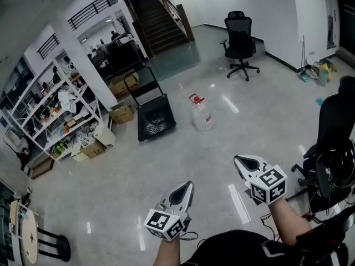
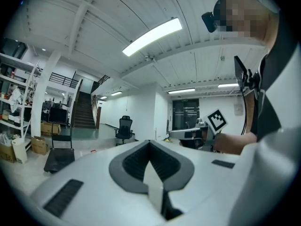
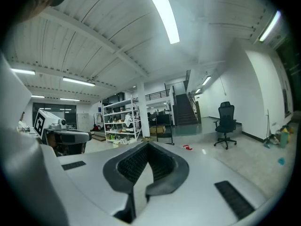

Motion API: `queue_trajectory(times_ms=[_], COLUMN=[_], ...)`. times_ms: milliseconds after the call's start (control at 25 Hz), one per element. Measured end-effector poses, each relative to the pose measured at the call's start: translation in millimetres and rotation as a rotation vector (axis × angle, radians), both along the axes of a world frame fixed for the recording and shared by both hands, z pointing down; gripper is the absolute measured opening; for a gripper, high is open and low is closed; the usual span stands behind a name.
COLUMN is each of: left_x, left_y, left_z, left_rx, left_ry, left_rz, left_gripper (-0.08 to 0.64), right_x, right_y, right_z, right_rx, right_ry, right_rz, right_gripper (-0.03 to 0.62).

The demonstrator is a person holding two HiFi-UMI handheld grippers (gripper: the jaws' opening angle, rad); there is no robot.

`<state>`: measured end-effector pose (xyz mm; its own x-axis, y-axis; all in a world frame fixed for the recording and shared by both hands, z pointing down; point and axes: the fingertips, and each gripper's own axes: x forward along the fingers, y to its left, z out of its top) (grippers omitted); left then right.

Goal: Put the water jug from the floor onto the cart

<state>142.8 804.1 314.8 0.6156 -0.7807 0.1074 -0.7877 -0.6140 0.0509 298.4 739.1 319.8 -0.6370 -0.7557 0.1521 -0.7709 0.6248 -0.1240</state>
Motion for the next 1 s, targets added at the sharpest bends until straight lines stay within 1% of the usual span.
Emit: queue_trajectory(times_ms=[160, 360, 520, 680, 840, 1000], left_x=[10.6, 41.0, 55.9, 64.8, 59.3, 50.0], left_y=[-1.4, -5.1, -5.2, -13.1, -26.6, -59.5], left_z=[-6.0, 2.8, 5.2, 15.6, 17.0, 30.2], left_rx=[0.004, 0.005, -0.004, -0.016, -0.015, -0.039], left_ry=[0.001, -0.036, -0.06, -0.056, -0.075, -0.042], left_rz=[-0.035, -0.047, -0.053, -0.082, -0.09, -0.08], left_gripper=[-0.002, -0.002, -0.002, -0.002, -0.002, -0.002], right_x=[11.4, 44.5, 59.0, 78.7, 72.8, 60.7], right_y=[-6.1, -8.0, -12.0, -27.7, -41.0, -69.2], right_z=[-2.9, 6.9, 8.4, 14.6, 13.5, 23.0], right_rx=[-0.014, -0.007, 0.0, -0.004, -0.002, -0.023], right_ry=[-0.025, -0.04, -0.033, -0.037, -0.048, -0.032], right_rz=[-0.01, -0.019, -0.047, -0.028, -0.046, -0.041], right_gripper=[0.0, 0.0, 0.0, 0.0, 0.0, 0.0])
